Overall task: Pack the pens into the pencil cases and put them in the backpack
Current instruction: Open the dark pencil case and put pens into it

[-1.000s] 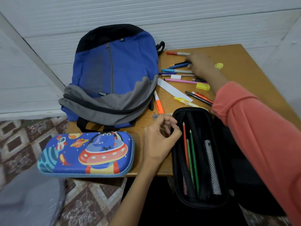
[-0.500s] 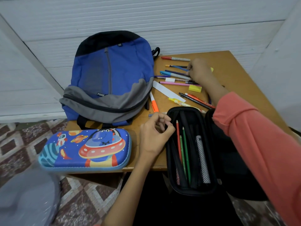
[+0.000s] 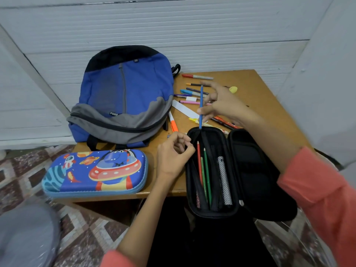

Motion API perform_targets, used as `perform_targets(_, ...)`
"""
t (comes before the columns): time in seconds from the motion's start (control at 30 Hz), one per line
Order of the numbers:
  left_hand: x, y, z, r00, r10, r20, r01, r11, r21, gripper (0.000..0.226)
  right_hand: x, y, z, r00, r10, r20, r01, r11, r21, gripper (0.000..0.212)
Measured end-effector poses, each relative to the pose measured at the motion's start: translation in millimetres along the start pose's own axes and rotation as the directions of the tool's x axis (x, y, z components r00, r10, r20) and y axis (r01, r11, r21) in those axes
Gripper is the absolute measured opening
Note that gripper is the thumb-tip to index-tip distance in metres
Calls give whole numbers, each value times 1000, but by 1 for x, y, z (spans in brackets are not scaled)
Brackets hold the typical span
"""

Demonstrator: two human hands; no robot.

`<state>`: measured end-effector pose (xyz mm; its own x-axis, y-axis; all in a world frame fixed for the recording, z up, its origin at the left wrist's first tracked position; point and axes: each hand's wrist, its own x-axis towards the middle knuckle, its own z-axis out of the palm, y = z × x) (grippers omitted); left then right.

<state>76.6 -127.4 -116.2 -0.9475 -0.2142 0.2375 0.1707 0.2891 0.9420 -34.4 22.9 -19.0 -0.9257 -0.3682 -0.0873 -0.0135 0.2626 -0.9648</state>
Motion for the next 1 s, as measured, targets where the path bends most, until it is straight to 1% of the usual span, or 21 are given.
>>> perform_targets(0.07,0,0,0,1000,0,1,0,1000,5,14,-17,4,3,998,38,51,-39,999,17,89)
perform_targets(0.13,0,0,0,1000,4,5,-4,1000,14,13,-30,11,6,992,69,110,-56,991,-120,83)
perform_targets(0.23,0,0,0,1000,6,-1,-6,1000,20,14,-42,25,10,980,105,171,-39,935,-351,81)
perform_targets(0.3,0,0,0,1000,7,0,-7,1000,25,15,-48,30,13,975,120,186,-25,895,-446,79)
perform_targets(0.37,0,0,0,1000,6,4,-6,999,35,15,-52,31,17,978,90,190,23,850,-526,76)
perform_targets(0.43,0,0,-1,1000,2,5,-2,999,43,15,-54,32,20,981,57,183,56,828,-558,78)
perform_targets(0.5,0,1,-1,1000,3,5,-4,999,44,15,-56,32,22,983,53,176,64,798,-600,81)
perform_targets(0.6,-1,1,-1,1000,11,6,-11,999,37,14,-59,32,24,975,86,207,93,683,-725,86)
perform_targets(0.8,0,0,-1,1000,10,2,-10,1000,29,16,-66,32,31,968,105,227,136,541,-830,84)
perform_targets(0.93,0,0,-1,1000,8,2,-8,1000,27,16,-69,31,32,960,116,254,170,480,-861,86)
perform_targets(1.0,0,-1,-1,1000,10,3,-10,1000,23,16,-70,30,31,959,125,255,170,466,-868,84)
